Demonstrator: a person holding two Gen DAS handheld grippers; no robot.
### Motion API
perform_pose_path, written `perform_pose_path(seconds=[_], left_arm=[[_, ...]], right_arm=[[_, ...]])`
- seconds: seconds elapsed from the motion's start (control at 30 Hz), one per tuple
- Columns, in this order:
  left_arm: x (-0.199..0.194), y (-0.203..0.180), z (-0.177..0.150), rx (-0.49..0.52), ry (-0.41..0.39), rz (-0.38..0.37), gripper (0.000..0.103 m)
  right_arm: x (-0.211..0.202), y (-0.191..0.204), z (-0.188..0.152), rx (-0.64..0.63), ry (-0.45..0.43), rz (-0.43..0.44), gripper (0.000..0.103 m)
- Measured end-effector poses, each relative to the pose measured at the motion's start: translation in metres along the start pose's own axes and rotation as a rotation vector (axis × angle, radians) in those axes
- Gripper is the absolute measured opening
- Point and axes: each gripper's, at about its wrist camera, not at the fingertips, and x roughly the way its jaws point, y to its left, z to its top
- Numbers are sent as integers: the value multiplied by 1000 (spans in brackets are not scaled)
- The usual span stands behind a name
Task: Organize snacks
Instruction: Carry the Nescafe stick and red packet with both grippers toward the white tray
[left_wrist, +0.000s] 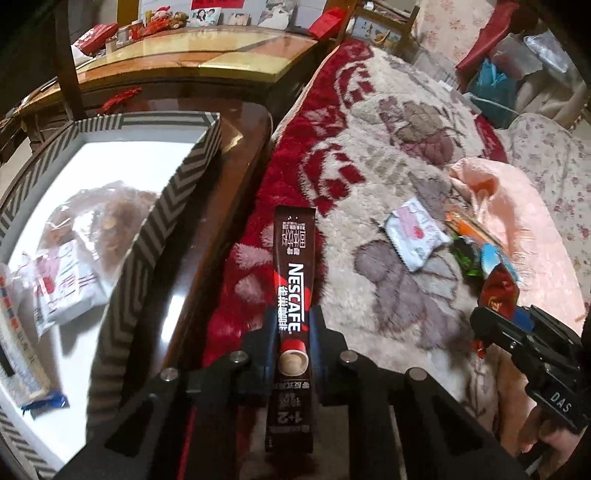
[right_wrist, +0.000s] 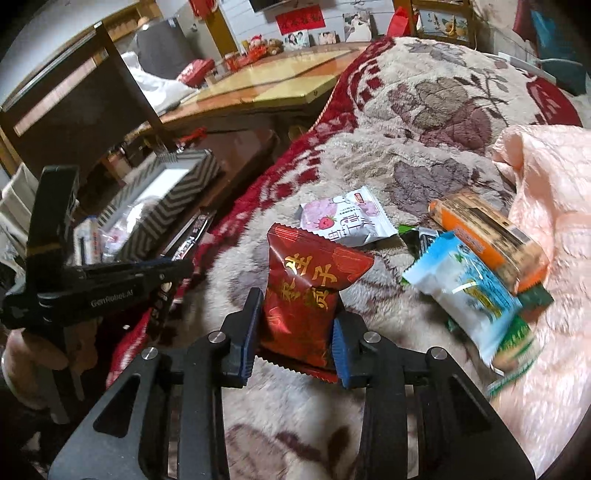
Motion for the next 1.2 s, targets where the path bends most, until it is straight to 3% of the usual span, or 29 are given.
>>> perform_pose_path(seconds=[0.63,1.2], left_arm=[[-74,-13,-18,79,-152,81,18],[-105,31,-15,8,-223,141,18]], right_arm=[[-36,48,-14,-46,-44,-23,33],[-26,101,2,-144,-20,2,33]])
